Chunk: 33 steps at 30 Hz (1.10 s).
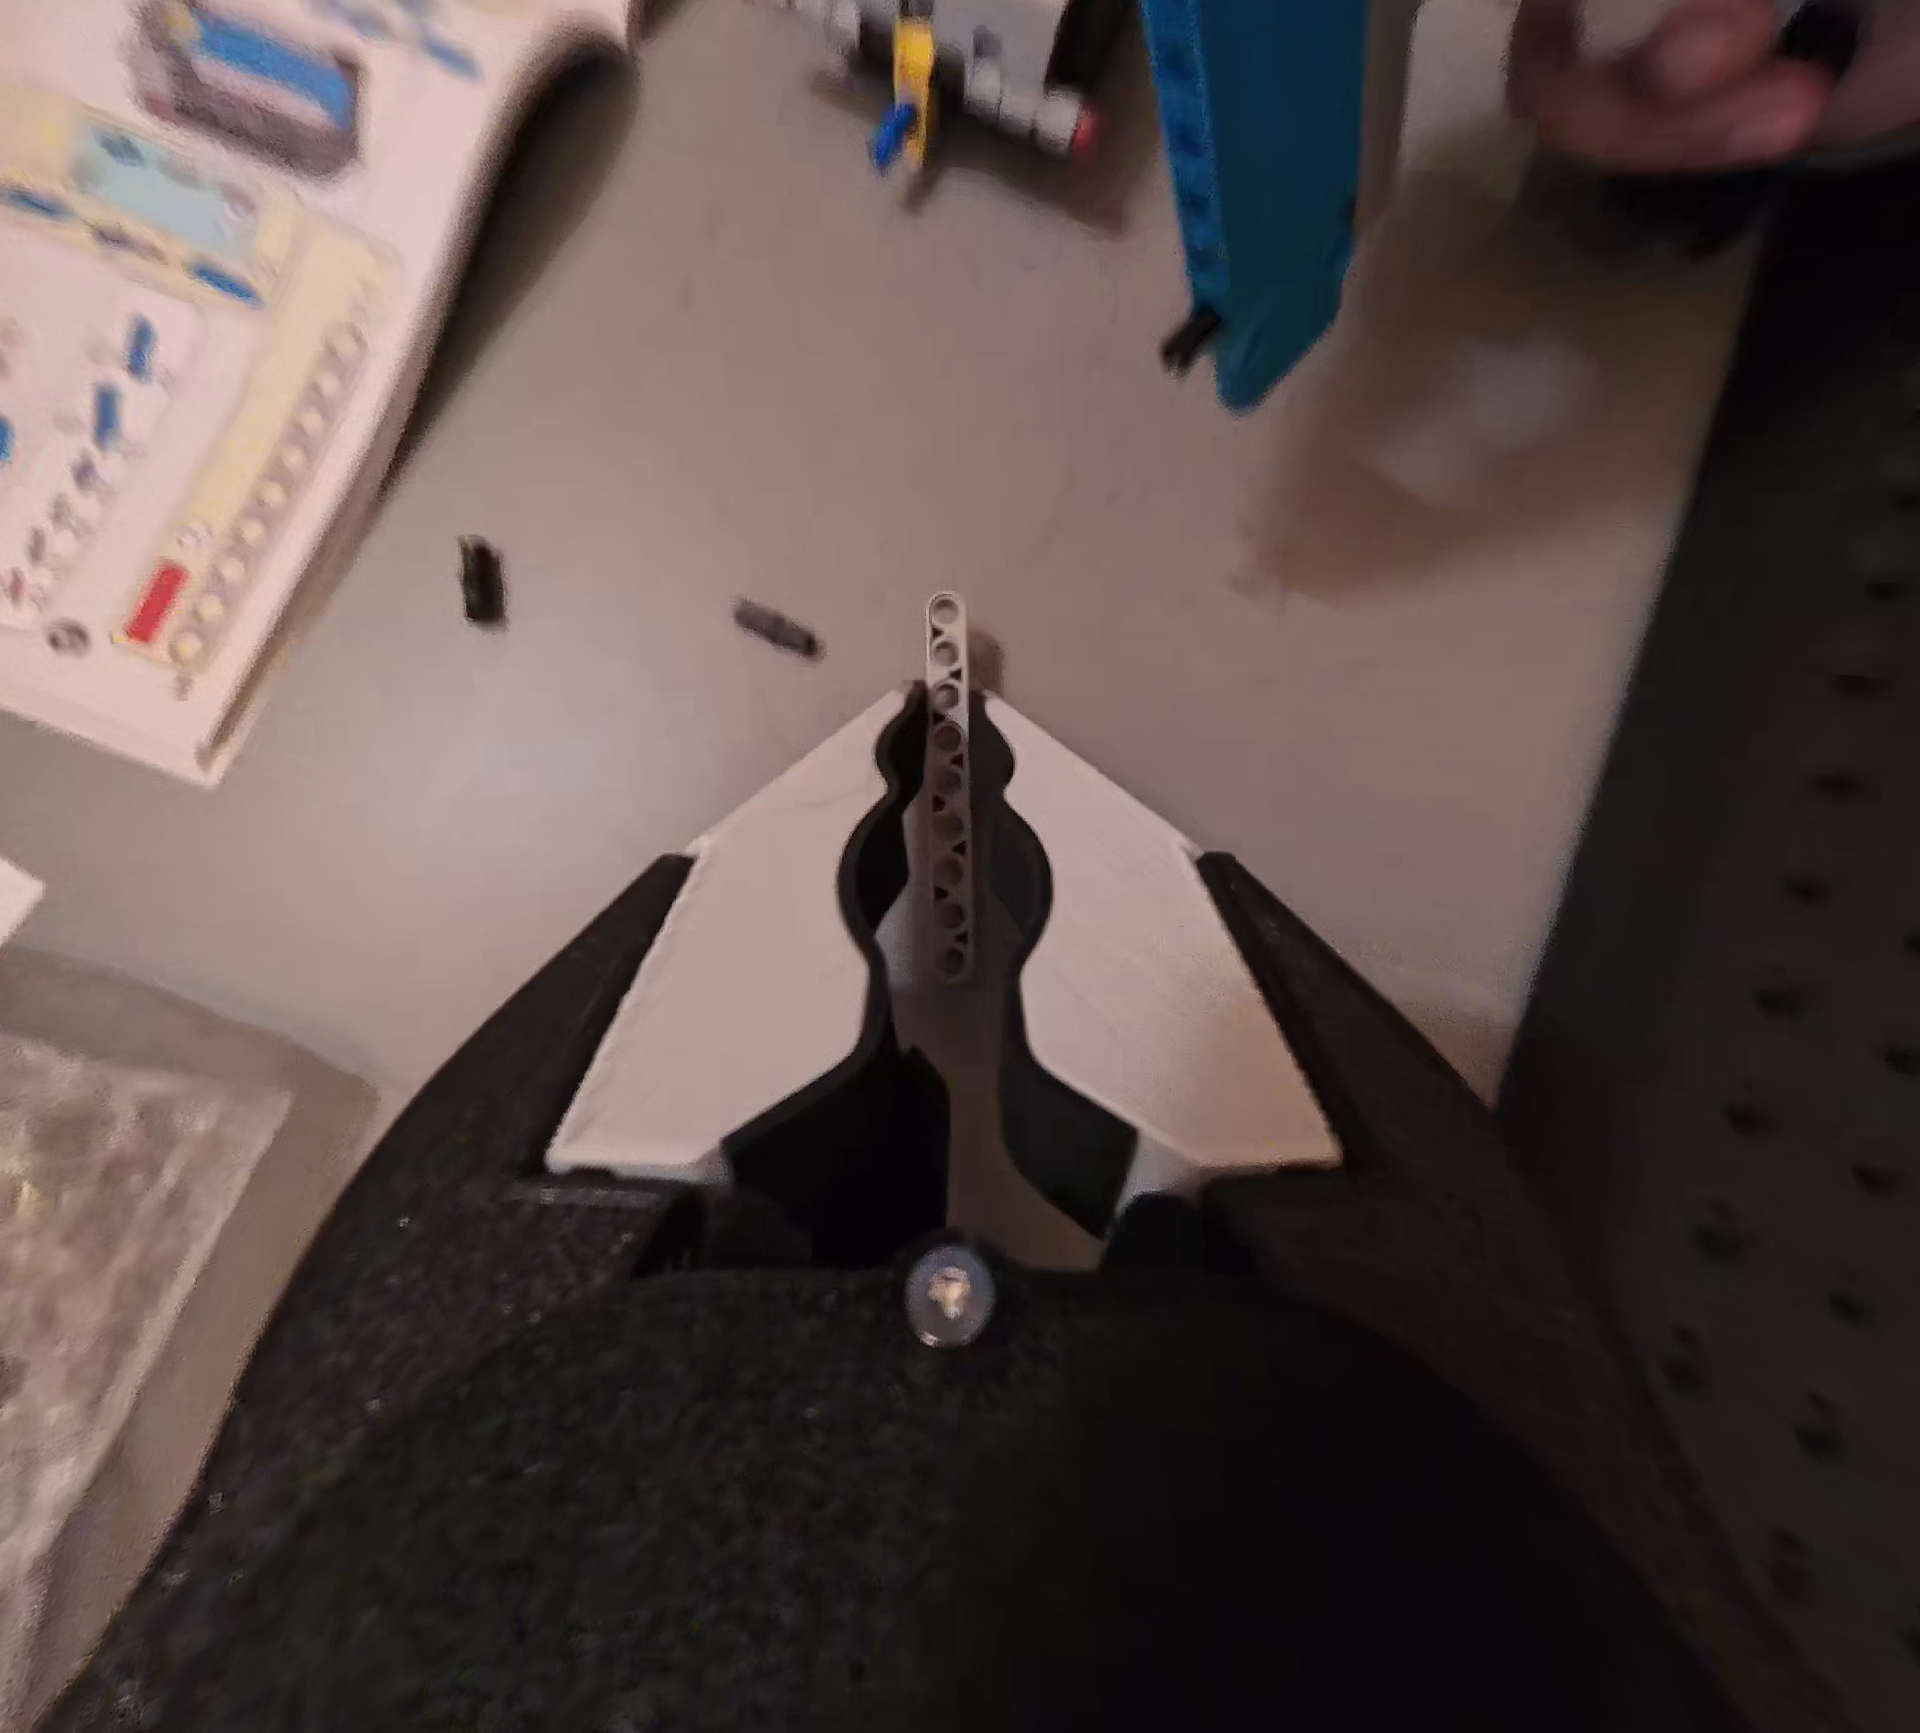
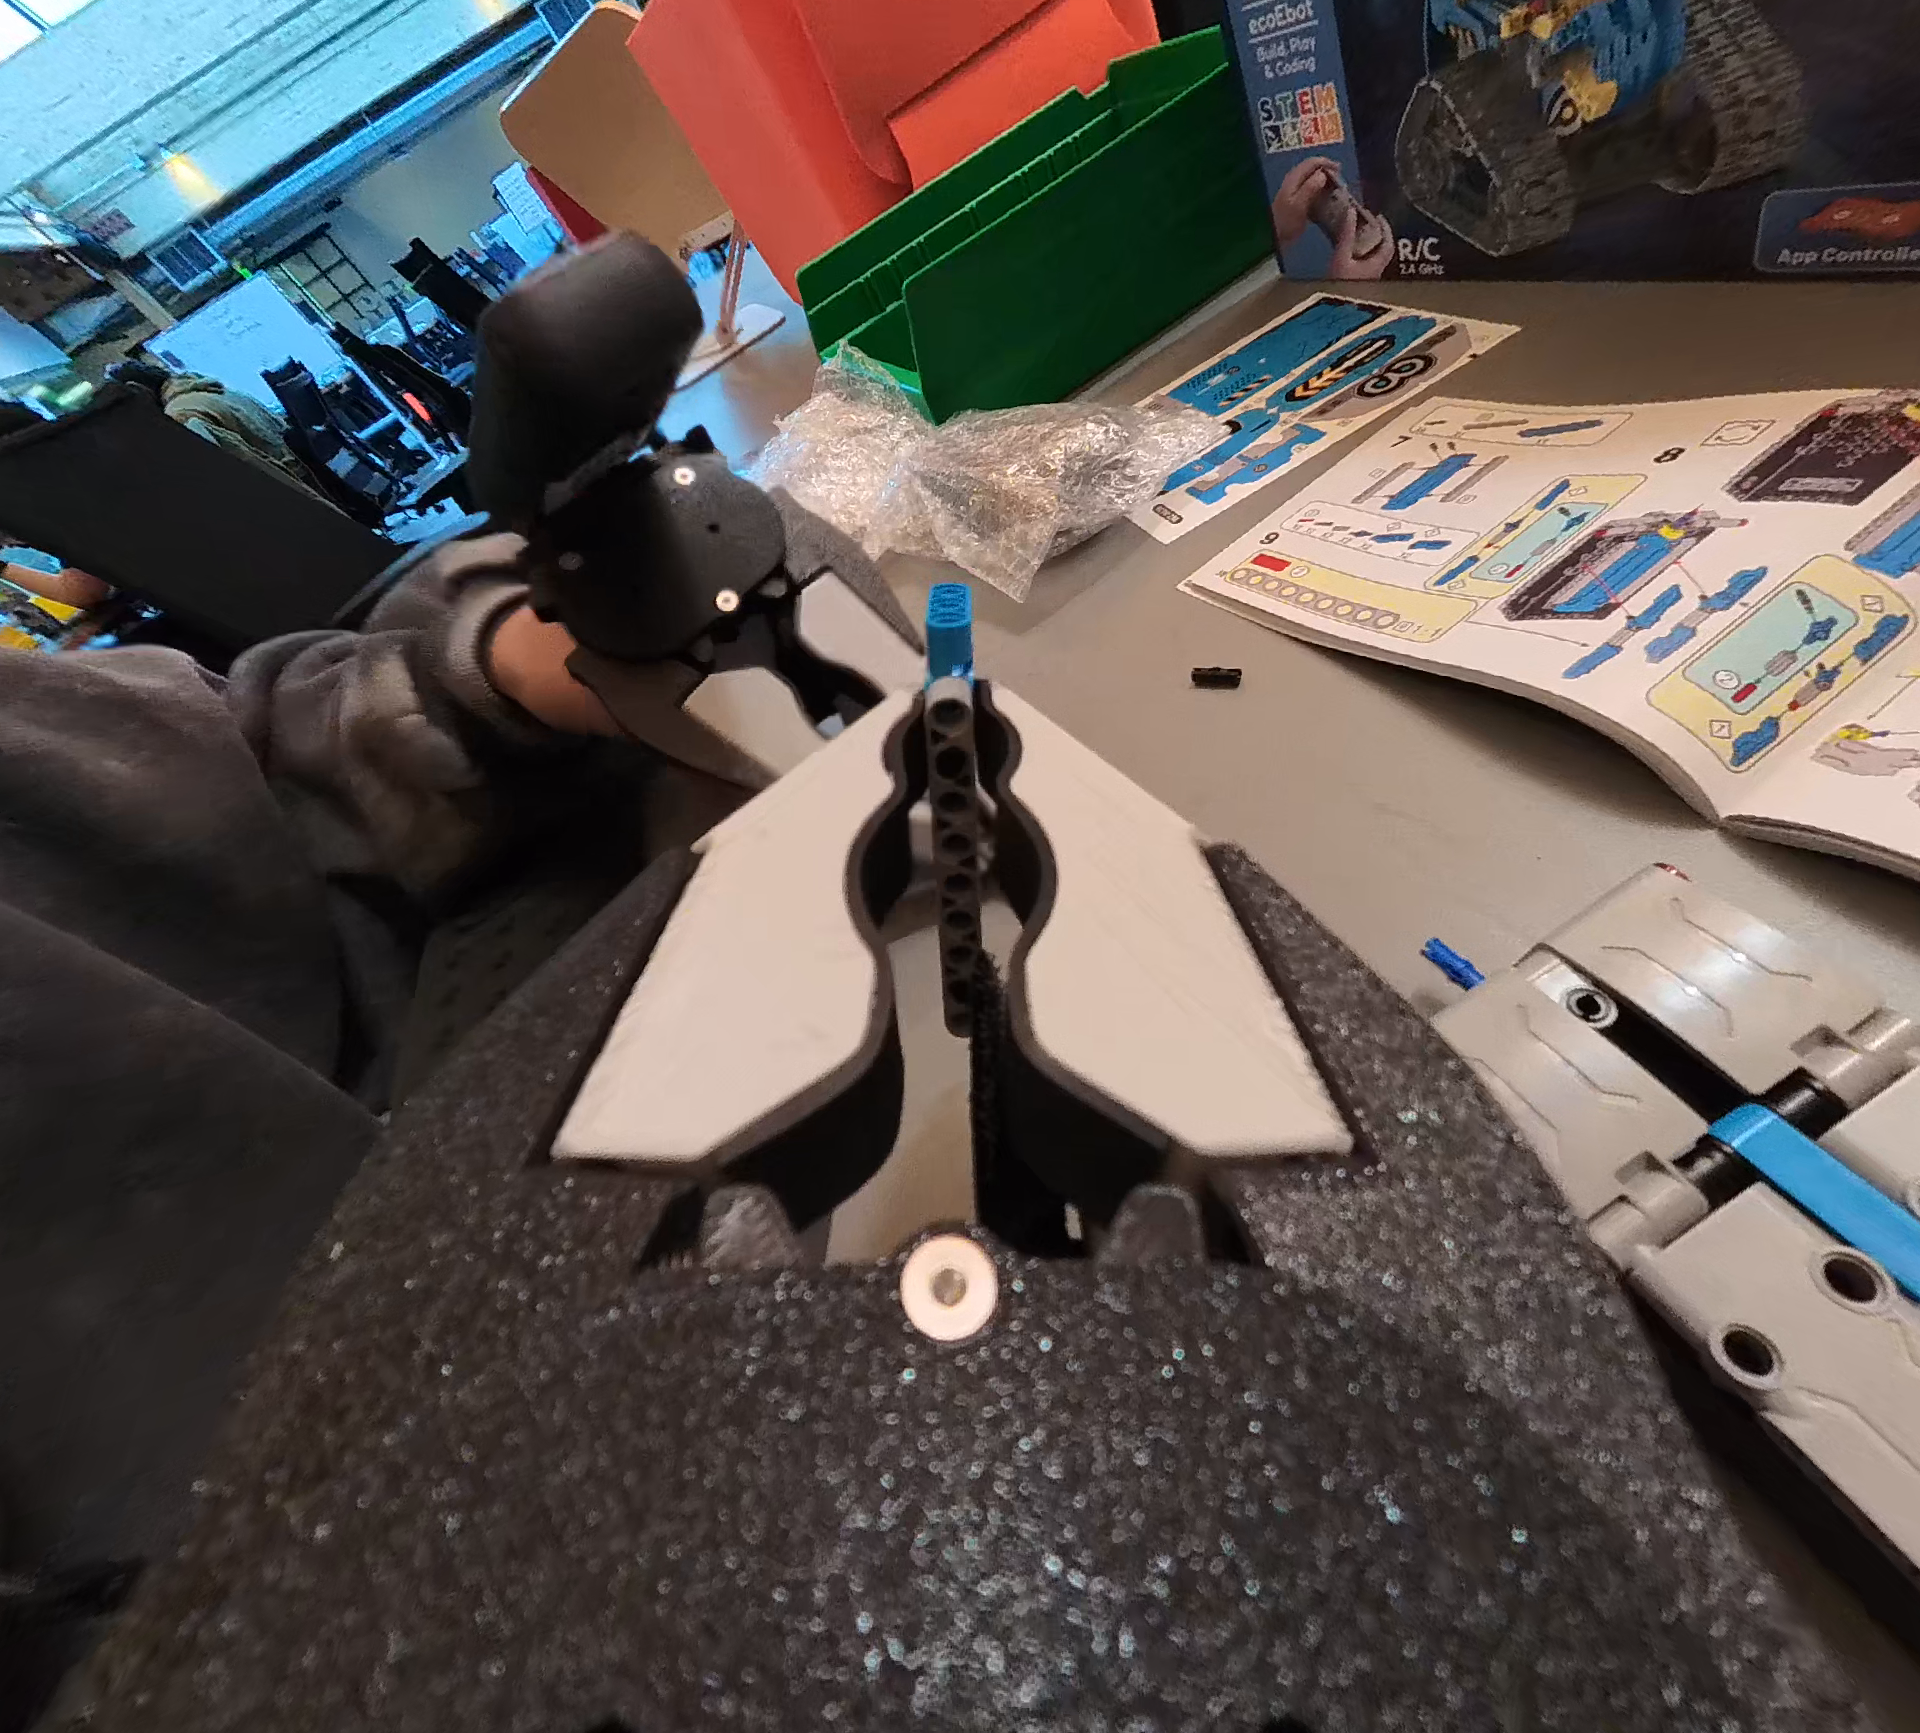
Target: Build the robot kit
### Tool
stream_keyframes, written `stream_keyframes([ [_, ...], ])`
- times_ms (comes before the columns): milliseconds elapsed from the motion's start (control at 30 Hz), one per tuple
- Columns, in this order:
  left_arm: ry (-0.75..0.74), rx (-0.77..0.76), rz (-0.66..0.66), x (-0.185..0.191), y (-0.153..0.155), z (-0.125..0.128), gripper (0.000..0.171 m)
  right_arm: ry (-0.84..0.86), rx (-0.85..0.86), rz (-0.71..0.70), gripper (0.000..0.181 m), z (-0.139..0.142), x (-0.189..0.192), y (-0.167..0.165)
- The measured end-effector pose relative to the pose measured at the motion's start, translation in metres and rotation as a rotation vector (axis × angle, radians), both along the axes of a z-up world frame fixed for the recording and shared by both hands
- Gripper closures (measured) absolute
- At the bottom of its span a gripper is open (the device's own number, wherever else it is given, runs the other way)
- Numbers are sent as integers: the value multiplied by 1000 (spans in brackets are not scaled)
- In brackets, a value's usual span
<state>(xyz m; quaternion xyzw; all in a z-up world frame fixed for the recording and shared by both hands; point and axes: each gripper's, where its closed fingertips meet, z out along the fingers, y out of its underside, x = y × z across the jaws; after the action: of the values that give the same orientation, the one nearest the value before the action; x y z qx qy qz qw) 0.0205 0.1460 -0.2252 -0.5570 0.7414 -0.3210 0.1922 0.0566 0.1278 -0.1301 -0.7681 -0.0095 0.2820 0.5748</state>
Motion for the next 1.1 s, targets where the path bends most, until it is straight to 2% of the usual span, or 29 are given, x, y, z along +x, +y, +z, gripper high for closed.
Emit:
stream_keyframes([
  [33,-90,-91,-37,6,-7,17,165,26,2,5,175,1,1,-1],
  [67,-219,-240,-59,12,-14,45,165,58,6,4,175,3,2,-2],
  [133,-428,-629,-83,10,-18,104,165,143,17,15,176,8,5,-3],
  [167,-503,-786,-49,9,-9,124,165,202,21,42,175,12,1,-4],
  [233,-520,-942,-20,9,0,131,165,322,53,90,175,22,-6,-5],
  [333,-495,-1045,-16,11,-3,126,165,353,94,100,176,32,-12,-3],
  [433,-486,-1097,-30,12,-9,126,165,351,84,119,175,30,-19,0],
  [567,-463,-1095,-49,12,-17,123,165,324,94,122,175,32,-22,0],
  [733,-482,-1172,-32,11,-8,128,166,339,96,102,175,32,-16,-2],
  [1000,-435,-1082,-112,7,-26,121,166,313,75,138,175,28,-24,-2],
  [1100,-433,-976,-145,4,-29,117,166,314,52,170,175,25,-27,-4],
])
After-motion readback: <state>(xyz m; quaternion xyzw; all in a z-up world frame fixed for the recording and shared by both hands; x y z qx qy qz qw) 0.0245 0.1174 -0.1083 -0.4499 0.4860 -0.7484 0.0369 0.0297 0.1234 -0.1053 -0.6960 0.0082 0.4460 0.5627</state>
